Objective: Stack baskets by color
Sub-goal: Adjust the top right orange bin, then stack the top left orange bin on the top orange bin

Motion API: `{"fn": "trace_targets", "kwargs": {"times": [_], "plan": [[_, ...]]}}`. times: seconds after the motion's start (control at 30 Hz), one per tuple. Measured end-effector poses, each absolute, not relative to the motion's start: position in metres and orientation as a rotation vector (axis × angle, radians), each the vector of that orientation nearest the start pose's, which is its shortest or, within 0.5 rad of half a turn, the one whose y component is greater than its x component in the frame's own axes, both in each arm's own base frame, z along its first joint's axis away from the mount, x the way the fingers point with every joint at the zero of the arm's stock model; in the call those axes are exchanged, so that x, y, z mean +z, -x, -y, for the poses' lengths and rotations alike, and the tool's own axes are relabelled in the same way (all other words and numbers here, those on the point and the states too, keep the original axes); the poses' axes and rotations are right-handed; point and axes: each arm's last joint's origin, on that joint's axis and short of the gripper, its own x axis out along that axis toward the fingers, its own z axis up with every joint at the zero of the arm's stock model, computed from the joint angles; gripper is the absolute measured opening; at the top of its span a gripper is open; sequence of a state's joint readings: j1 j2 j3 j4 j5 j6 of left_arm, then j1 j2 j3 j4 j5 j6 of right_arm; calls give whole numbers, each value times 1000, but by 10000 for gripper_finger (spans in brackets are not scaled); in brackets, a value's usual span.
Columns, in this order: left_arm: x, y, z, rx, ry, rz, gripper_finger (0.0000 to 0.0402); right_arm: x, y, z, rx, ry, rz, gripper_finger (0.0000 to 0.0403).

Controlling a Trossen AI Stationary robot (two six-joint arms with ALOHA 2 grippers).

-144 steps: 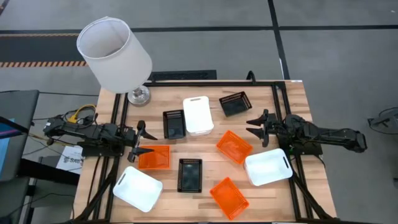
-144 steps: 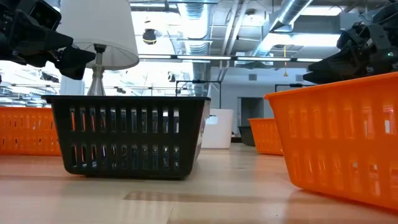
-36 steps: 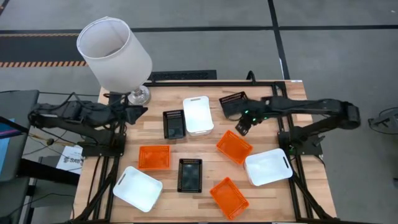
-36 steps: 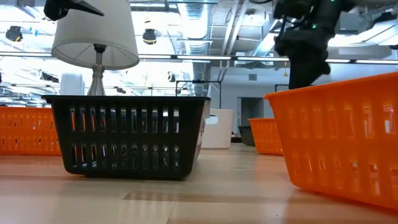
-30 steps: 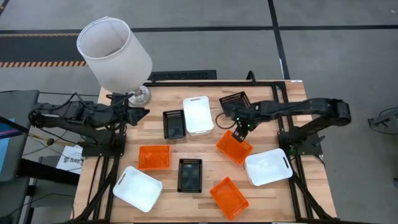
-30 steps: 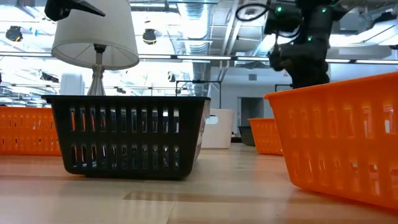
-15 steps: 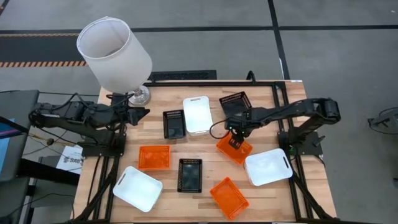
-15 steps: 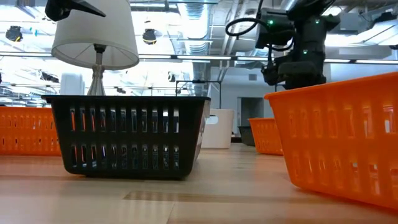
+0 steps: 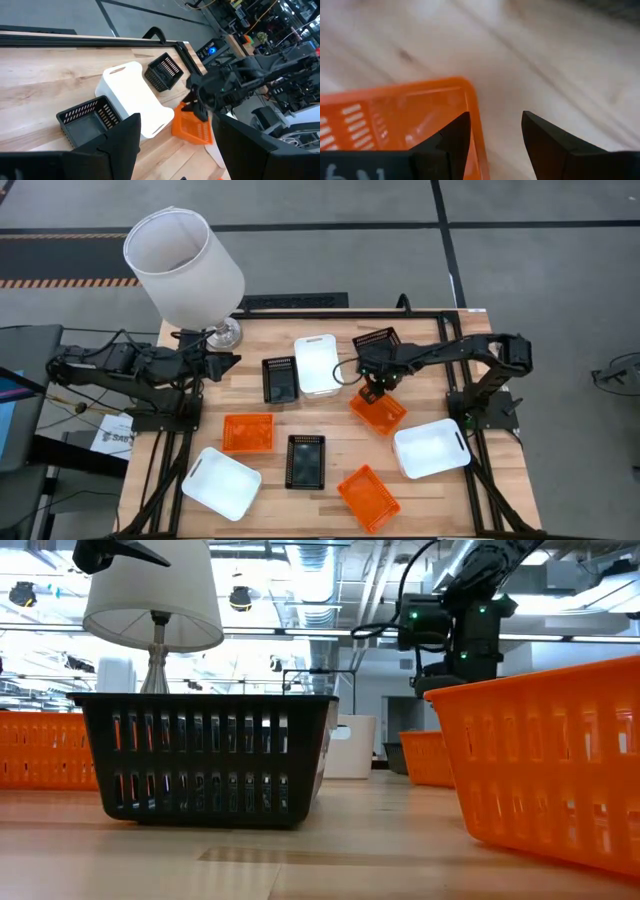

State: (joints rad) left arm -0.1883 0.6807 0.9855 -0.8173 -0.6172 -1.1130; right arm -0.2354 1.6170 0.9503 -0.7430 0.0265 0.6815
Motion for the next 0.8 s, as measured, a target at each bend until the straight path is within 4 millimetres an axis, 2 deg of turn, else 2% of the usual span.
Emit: {"fn": "trace_targets", "kwargs": {"times": [0.17, 0.3, 0.47, 0.6, 0.67, 0.8], "plan": [[356, -111, 4, 627, 873, -187, 233, 191, -270, 80, -712, -743, -1196, 201], [356, -111, 4, 627, 873, -188, 233, 221, -270, 88, -703, -753, -1085, 201], [356, -111, 4, 626, 874, -188, 233, 261, -272, 83, -630, -727, -922, 201], [356, -111, 4, 624, 872, -190, 233, 292, -294, 64, -437, -662, -678, 201], [356, -111, 4, 624, 872, -190, 233, 303, -313, 53, -344, -631, -569, 201], [356, -111, 4, 619, 875, -194, 233, 311, -354, 34, -233, -549, -513, 201]]}}
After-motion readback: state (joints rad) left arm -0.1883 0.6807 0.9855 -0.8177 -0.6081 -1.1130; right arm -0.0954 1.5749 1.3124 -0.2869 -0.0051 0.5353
